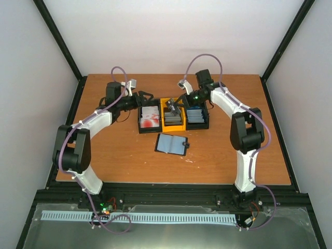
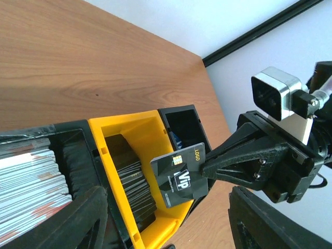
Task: Put the credit cards into the card holder
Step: Pick up the credit card from the storage box.
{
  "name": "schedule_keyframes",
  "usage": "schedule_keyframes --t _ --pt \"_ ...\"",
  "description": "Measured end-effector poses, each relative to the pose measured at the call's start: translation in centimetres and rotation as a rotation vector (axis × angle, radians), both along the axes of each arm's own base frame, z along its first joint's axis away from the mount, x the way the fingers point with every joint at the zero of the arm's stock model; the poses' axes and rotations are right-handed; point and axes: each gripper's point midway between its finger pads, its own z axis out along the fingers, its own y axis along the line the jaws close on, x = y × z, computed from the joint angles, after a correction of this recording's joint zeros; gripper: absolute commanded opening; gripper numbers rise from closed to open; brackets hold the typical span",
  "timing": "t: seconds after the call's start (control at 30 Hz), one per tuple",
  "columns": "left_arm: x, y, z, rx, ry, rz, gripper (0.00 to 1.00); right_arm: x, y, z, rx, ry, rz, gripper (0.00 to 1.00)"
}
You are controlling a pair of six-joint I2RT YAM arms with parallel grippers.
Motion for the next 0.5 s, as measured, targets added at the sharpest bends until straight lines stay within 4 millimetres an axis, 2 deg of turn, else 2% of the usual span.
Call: schedule_keyframes --t 0.2,0.43,0.5 --pt "0.1 -1.3 -1.3 -0.018 0.051 -0.030 0.64 -0.6 -0.8 -0.5 0.095 0.192 -0.247 0.03" --pt "0.6 -4.3 -1.8 -0.031 0.091 -0.099 0.44 0.2 -1.5 -1.5 0.211 0.362 -0.426 0.03" --pt "0.6 -5.4 -1.9 -0.038 0.103 -0.125 0.44 0.3 -1.5 -1.8 0.254 0.408 -0.452 0.03"
